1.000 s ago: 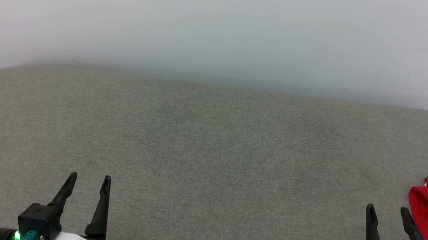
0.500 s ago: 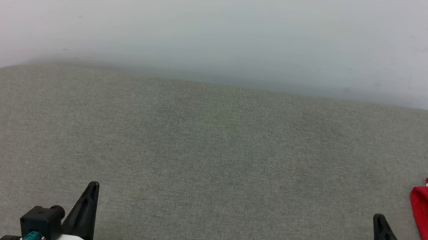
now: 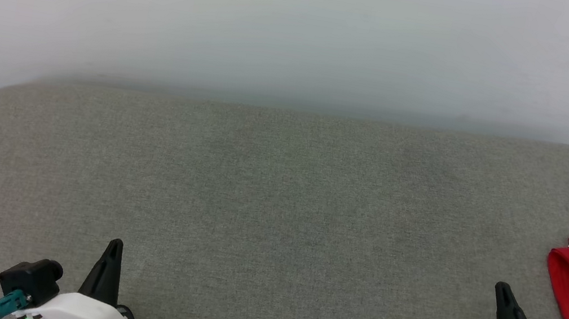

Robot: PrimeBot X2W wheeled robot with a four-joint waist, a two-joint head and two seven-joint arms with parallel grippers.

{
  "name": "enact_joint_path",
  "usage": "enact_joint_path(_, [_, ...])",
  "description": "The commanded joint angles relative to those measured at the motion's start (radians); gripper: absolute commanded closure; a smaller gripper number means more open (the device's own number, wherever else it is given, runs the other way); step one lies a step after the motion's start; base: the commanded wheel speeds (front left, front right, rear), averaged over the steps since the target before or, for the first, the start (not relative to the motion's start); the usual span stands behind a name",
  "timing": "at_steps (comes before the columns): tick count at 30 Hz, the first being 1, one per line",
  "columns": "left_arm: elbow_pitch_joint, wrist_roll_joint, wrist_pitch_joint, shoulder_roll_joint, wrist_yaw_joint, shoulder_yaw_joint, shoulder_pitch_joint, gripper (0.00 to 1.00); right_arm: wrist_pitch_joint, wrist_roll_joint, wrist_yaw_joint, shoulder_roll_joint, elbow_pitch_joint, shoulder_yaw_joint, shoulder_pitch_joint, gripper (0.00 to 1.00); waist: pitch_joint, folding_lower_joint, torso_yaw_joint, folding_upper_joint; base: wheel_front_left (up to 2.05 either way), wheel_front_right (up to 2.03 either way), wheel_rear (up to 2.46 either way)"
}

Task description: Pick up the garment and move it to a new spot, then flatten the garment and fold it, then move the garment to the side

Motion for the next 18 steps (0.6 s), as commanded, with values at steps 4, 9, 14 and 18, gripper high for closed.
enact_joint_path(4, [0.0, -0.075, 0.019, -0.01, -0.023, 0.032, -0.038, 1.0, 0.001, 0.094, 0.0, 0.0, 0.009, -0.005, -0.045, 1.0, 0.002, 0.0, 0.001, 0.0, 0.0, 0.0, 0.0])
enact_joint_path(9, [0.012, -0.14, 0.038, -0.023, -0.043, 0.054, -0.047, 1.0, 0.004, 0.175, 0.0, 0.0, 0.028, -0.008, -0.059, 1.0, 0.003, 0.0, 0.002, 0.0, 0.0, 0.0, 0.0])
enact_joint_path(14, [0.022, -0.202, 0.056, -0.036, -0.061, 0.075, -0.056, 1.0, 0.006, 0.252, 0.0, 0.001, 0.047, -0.011, -0.071, 1.0, 0.005, 0.0, 0.003, 0.0, 0.0, 0.0, 0.0])
enact_joint_path(18, [0.028, -0.248, 0.069, -0.045, -0.076, 0.092, -0.062, 1.0, 0.008, 0.31, 0.0, 0.001, 0.062, -0.013, -0.081, 1.0, 0.007, 0.0, 0.004, 0.0, 0.0, 0.0, 0.0])
